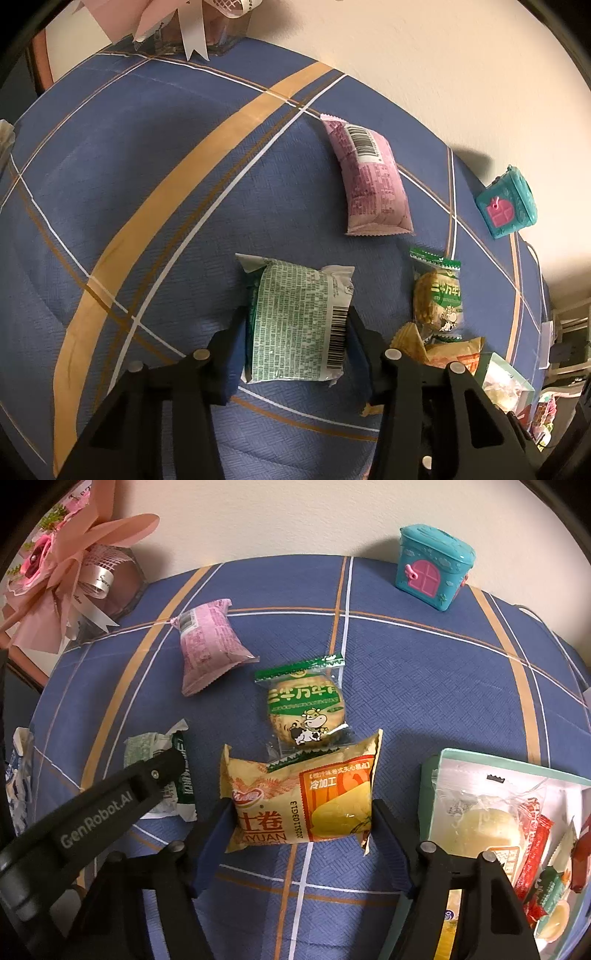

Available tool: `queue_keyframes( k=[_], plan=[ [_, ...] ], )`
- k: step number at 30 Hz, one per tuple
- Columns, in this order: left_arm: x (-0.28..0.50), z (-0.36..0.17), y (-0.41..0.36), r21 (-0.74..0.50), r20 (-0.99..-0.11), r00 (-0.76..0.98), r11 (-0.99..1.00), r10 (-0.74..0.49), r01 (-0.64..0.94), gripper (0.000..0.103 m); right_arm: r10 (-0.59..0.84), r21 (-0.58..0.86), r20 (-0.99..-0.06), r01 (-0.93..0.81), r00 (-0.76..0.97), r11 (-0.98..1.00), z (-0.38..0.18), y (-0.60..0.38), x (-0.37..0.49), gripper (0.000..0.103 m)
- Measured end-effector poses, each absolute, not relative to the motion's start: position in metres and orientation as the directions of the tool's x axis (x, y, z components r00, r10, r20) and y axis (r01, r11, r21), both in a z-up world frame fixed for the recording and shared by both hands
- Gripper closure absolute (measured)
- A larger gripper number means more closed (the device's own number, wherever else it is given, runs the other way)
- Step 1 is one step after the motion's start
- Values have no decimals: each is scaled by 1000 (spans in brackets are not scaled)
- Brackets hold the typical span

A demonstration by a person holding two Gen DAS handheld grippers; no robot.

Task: Organize snacks
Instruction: 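Grasp the pale green packet with the left tool while the right tool grasps the yellow roll packet, then lift and carry the pale green packet and yellow roll packet over the tray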

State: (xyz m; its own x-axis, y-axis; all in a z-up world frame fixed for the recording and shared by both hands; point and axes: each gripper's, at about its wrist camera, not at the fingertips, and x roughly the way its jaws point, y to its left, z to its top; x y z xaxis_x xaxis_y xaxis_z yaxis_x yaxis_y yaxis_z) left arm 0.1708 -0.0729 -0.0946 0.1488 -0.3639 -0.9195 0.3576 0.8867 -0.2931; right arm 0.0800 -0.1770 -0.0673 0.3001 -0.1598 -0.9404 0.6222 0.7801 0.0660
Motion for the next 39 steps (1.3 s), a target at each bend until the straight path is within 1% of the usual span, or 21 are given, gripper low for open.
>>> queue_keyframes(
  k=[7, 15, 27, 39],
  plan=[
    [176, -87, -68, -305, -913, 157, 885, -378, 353, 52, -154, 85, -935, 622, 321, 779, -59, -177, 78, 31],
    [165, -60, -65, -301, -901, 188, 875, -392, 379, 52, -183, 79, -919, 618, 349, 782, -35, -174, 69, 31],
    [137, 2, -61, -326, -864, 233, 849, -446, 416, 52, -218, 82, -905, 654, 365, 752, 7, -180, 41, 31],
    [93, 46, -68, -290, -831, 291, 816, -474, 499, 52, -284, 68, -885, 706, 368, 705, 53, -179, -9, 31]
  ],
)
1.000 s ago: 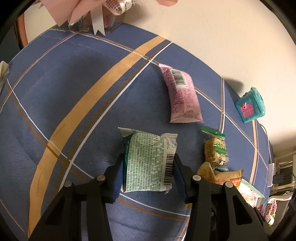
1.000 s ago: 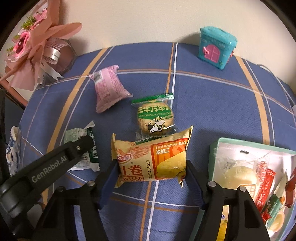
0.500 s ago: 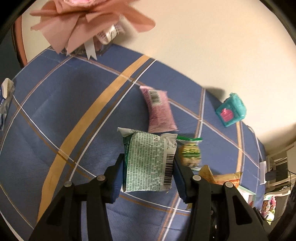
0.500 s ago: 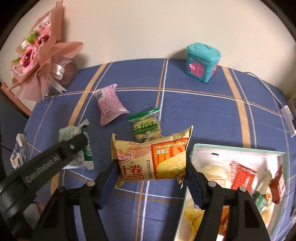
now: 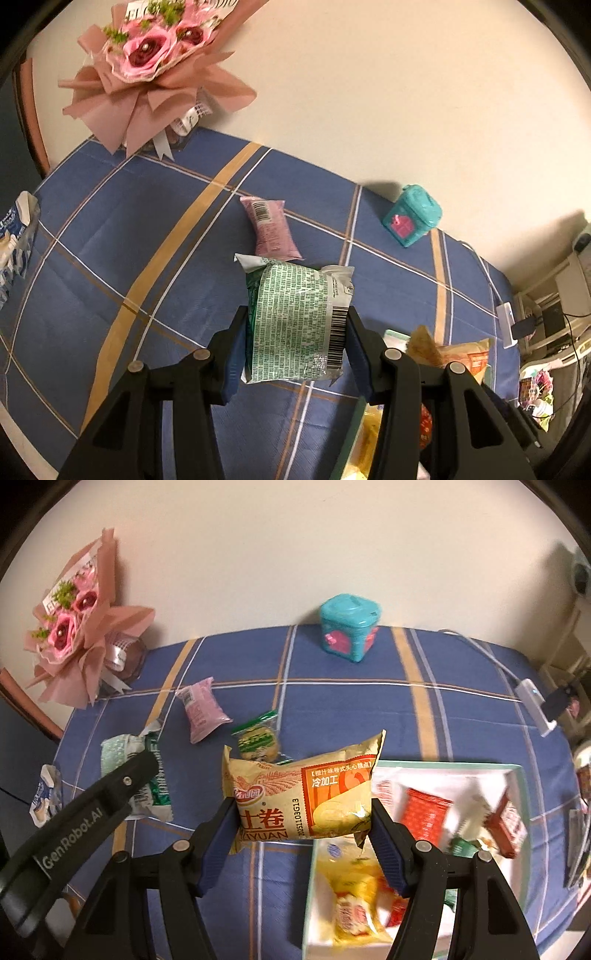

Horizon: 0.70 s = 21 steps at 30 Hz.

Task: Organize snacks
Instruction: 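Lift and carry the pale green packet and yellow roll packet over the tray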

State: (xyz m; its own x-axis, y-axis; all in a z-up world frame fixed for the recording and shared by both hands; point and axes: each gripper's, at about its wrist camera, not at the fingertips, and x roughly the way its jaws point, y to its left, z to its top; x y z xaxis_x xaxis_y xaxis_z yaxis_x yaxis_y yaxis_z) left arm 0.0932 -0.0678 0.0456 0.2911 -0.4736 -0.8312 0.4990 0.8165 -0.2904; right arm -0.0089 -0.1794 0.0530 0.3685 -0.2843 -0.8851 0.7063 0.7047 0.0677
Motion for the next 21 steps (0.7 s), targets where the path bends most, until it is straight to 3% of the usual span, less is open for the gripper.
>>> queue_keyframes(
  k=[10, 21],
  plan=[
    [63, 70, -71, -288, -802, 301, 776, -516, 562, 52, -334, 46, -884, 773, 326, 633, 71, -192, -59, 31],
    [10, 63, -109, -289, -818, 201, 687, -539, 667, 52, -370, 60, -886, 859, 281, 508, 81, -230, -119, 31]
  ],
)
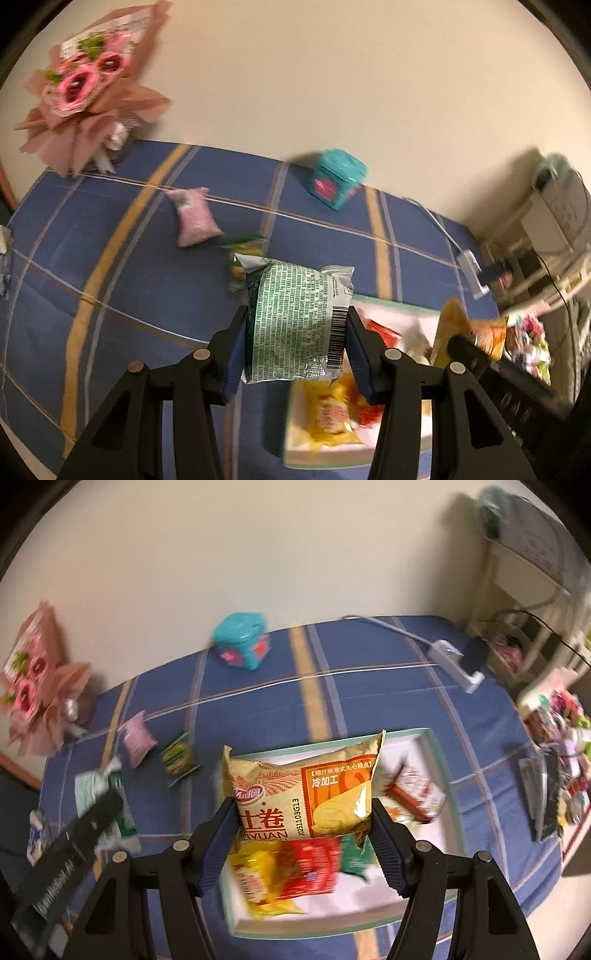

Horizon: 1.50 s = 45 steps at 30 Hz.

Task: Organize snacks
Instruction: 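Lift and carry the pale green packet and yellow roll packet over the tray, then open both tools to drop the two packets into the tray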

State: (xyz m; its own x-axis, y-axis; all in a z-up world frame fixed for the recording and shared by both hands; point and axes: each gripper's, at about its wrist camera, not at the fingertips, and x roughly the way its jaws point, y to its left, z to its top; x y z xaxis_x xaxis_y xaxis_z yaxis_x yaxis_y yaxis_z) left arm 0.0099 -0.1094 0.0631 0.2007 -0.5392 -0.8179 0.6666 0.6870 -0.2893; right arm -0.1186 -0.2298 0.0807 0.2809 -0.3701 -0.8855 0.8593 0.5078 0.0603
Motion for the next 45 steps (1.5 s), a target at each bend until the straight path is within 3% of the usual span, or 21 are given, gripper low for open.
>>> queue_keyframes(
  k=[16, 45],
  plan=[
    [-69, 54, -176, -278, -832, 81, 539, -548, 796, 52, -417, 73, -879, 930, 230, 359, 92, -278, -191, 31],
    [-61, -5, -191, -231, -910, 40, 587, -412, 776, 52, -229, 66, -960, 925, 161, 374, 15, -293, -173, 31]
  ],
)
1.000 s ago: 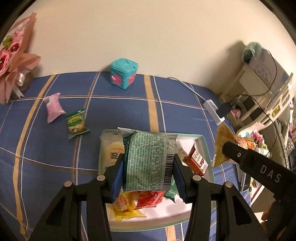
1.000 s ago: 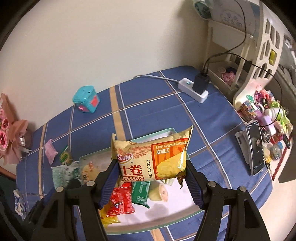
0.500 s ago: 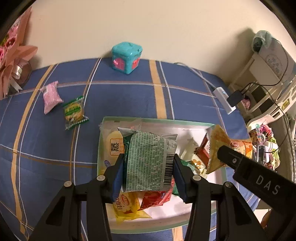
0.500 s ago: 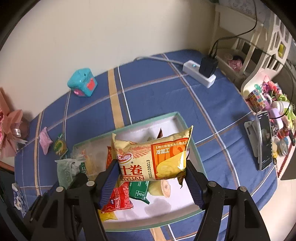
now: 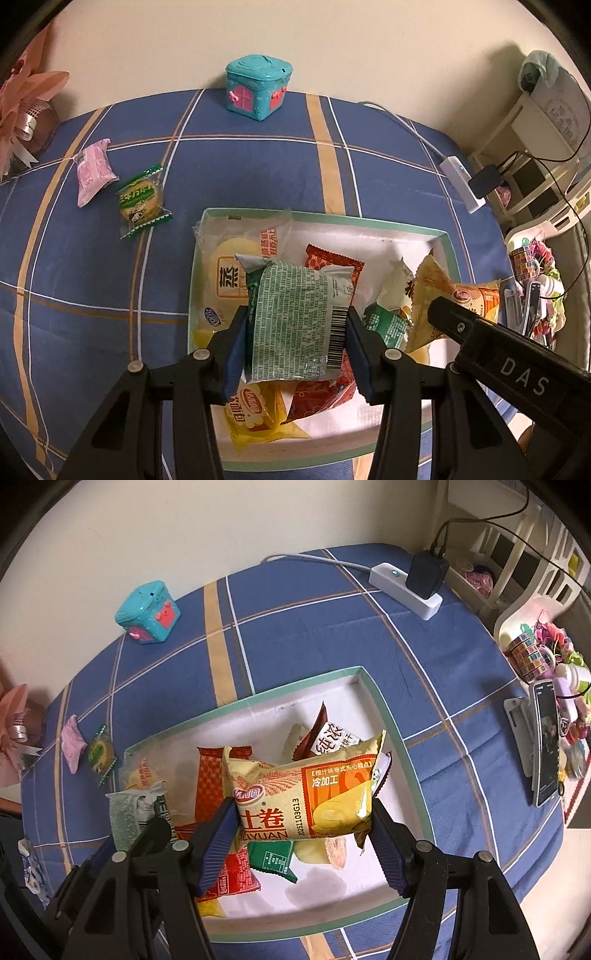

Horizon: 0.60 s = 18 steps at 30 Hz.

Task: Organize snacks
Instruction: 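Open both tools to drop the two packets into the tray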

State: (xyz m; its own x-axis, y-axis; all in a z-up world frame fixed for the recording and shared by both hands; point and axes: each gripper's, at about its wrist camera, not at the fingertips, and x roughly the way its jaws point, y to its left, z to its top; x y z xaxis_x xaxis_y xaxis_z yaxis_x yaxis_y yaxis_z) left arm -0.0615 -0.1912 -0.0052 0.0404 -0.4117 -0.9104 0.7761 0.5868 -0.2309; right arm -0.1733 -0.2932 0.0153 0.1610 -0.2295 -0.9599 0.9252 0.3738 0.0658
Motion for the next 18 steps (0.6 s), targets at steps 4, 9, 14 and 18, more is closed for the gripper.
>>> queue_keyframes(
  k=[4, 9, 14, 18],
  plan=[
    [-64, -7, -194, -224, -914, 39, 582, -404, 782, 52, -225, 65, -961, 925, 159, 375, 14, -294, -172, 30],
    [-66, -11, -198, -225, -918, 27, 575, -396, 787, 52, -208, 67, -966, 926, 153, 371, 7, -295, -171, 30],
    [-67, -11, -200, -213, -922, 33, 575, -386, 790, 45, -200, 68, -968, 927, 151, 369, 5, -295, -170, 29],
    [-67, -11, -200, -208, -925, 34, 577, -379, 790, 43, -194, 70, -969, 927, 150, 367, 4, -296, -170, 29]
  ],
)
